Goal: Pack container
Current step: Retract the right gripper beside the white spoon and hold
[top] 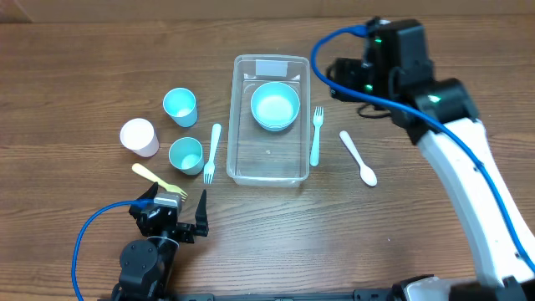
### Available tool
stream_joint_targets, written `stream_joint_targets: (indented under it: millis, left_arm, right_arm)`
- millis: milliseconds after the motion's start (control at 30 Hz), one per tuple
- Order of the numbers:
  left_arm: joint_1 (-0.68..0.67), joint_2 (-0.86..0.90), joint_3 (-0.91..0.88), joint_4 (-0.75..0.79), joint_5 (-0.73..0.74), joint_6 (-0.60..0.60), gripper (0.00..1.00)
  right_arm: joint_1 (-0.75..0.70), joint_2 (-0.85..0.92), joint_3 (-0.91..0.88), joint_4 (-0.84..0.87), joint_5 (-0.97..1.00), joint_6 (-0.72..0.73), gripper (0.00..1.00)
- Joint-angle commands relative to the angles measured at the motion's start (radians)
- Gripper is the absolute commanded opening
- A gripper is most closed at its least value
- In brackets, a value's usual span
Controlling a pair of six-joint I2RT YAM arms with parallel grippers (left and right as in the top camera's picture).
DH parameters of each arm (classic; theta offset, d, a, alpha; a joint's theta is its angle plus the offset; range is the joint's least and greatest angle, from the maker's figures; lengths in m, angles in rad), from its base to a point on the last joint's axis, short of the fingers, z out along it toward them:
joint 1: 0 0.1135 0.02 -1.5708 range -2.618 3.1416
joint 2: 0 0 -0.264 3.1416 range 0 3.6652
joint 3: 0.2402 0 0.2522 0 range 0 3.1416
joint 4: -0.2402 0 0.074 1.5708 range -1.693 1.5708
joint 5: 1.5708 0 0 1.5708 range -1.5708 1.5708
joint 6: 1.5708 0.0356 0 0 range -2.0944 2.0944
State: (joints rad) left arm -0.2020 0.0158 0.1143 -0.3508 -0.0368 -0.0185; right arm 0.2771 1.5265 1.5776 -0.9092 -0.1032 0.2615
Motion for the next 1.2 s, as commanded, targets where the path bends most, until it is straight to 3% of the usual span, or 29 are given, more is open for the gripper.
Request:
stream_joint_targets:
  millis: [0, 300, 533, 567, 1167]
  left_arm:
    - [0.005, -0.008, -0.01, 0.003, 0.011, 0.011, 1.0]
    - [0.005, -0.008, -0.01, 0.004, 0.011, 0.011, 1.0]
    - [0.005, -0.008, -0.01, 0.004, 0.011, 0.012, 1.0]
    - [0.005, -0.008, -0.01, 0.004, 0.011, 0.011, 1.0]
    - [0.005, -0.008, -0.01, 0.004, 0.011, 0.012, 1.0]
  right_arm:
    - [-0.037, -0.029, 0.007, -0.124, 0.088, -0.034, 0.61]
    - [-0.105, -0.041, -0.128, -0.238, 0.078, -0.026, 0.6]
    - [-0.105, -0.233, -0.347, -0.181, 0.05, -0.026, 0.63]
    - [-0.105, -0.246, -0.354, -0.186, 0.05, -0.026, 1.0]
    - [-0.105, -0.246, -0.354, -0.219, 0.05, -0.026, 1.0]
